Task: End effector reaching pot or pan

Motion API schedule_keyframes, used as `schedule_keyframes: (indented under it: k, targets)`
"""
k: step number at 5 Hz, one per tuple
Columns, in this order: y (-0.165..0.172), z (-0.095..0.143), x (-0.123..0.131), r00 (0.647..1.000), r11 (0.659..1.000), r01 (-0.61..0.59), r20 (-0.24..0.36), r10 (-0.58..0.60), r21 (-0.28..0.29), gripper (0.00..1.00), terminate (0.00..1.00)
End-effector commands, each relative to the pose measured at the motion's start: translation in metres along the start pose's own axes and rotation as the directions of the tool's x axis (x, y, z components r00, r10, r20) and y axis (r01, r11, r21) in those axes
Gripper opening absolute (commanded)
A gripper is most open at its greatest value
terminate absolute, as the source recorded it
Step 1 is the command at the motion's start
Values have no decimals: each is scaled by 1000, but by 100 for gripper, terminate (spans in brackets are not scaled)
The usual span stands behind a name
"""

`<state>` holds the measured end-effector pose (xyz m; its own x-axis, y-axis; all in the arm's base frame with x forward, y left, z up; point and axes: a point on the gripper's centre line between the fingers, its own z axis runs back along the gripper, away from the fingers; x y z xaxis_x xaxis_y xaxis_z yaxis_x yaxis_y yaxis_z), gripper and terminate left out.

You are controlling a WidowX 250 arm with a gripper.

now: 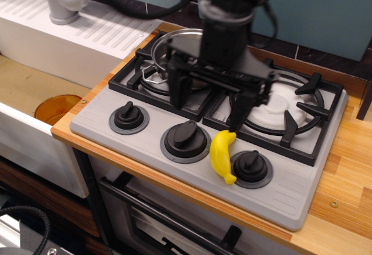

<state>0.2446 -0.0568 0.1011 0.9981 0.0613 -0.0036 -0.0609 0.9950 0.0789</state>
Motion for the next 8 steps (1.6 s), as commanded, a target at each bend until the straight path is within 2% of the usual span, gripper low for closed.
schedule_keyframes:
  k: [1, 4, 6, 8]
  targets:
    - [-8, 10, 21, 998, 1000, -18, 57, 19, -18, 100, 0]
    - [-9, 11, 58, 996, 1000, -14, 93, 16, -26, 100, 0]
    - [-5, -2, 97, 987, 1000, 6, 160, -2, -26, 100, 0]
    - [11, 6, 111, 986, 1000, 30, 166, -31, 6, 100, 0]
